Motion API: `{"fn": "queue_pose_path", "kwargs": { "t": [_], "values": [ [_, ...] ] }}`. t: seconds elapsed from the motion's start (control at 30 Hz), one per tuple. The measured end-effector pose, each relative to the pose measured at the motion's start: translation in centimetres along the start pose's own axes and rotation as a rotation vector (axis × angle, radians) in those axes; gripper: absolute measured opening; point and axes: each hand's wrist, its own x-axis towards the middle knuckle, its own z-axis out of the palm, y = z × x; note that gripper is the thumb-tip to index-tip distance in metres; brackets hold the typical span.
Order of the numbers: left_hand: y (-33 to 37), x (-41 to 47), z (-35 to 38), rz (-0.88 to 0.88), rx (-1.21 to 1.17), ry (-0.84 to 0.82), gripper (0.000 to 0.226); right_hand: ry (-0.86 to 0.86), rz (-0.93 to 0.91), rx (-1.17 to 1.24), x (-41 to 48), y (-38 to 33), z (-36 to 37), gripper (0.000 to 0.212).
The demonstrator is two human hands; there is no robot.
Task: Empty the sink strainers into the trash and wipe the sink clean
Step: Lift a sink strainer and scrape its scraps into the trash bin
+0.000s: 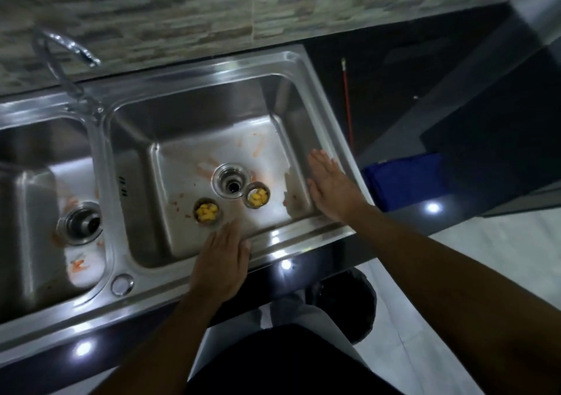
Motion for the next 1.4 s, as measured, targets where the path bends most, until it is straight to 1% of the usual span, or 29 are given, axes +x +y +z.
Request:
{"fn": "queue_pose_path", "kwargs": {
  "t": [0.07,0.17,0.27,0.37,0.43,0.53,0.67,0.73,0.83,0.97,1.03,1.13,1.23,1.33,1.4],
  "values": [
    [1.5,0.5,1.1,0.020,0.057,-0.013,0.054,0.056,0.008,0.005,-1.5,2.1,-1.0,0.059],
    [3.4,2.0,2.2,0.066,0.066,-0.037,0.052,0.108,0.063,0.020,-4.0,5.7,-2.1,0.059],
    [6.0,3.2,3.4,0.110,0.097,-0.063,0.051,0.162,0.112,-0.026,-6.4,9.2,-2.3,0.061],
    [8.8,4.0,4.8,0.103,0.114,-0.059,0.052,0.116,0.173,-0.076,-7.9,11.9,-2.1,0.065],
    [10.3,4.5,5.5,0.096,0.117,-0.054,0.053,0.084,0.180,-0.097,-8.2,12.7,-1.9,0.069],
    [11.5,5.3,6.1,0.103,0.119,-0.071,0.054,0.112,0.193,-0.144,-7.8,12.5,-1.5,0.068],
    [11.5,5.7,6.5,0.097,0.124,-0.082,0.056,0.229,0.292,-0.111,-5.6,11.1,-1.6,0.067],
    [11.3,5.8,6.5,0.081,0.109,-0.080,0.060,0.282,0.266,-0.119,-3.8,10.6,-2.1,0.063],
    [11.0,6.1,6.8,0.053,0.089,-0.077,0.067,0.309,0.193,-0.067,0.1,9.9,-2.9,0.057],
    [10.5,6.1,7.1,0.036,0.081,-0.096,0.068,0.368,0.180,0.022,5.9,8.8,-4.5,0.047],
    [10.4,6.0,7.1,0.040,0.080,-0.087,0.065,0.380,0.224,0.037,8.5,8.3,-5.5,0.042],
    [10.8,5.9,6.7,0.053,0.087,-0.048,0.056,0.341,0.400,0.135,11.8,7.7,-6.9,0.035],
    [11.0,5.9,6.5,0.061,0.079,-0.048,0.054,0.292,0.544,0.184,13.6,7.4,-7.7,0.039],
    [10.9,5.9,6.6,0.065,0.069,-0.052,0.058,0.285,0.590,0.248,14.0,7.5,-7.8,0.043],
    [11.0,5.9,6.6,0.072,0.070,-0.054,0.058,0.292,0.599,0.314,13.6,7.5,-7.6,0.034]
  ]
}}
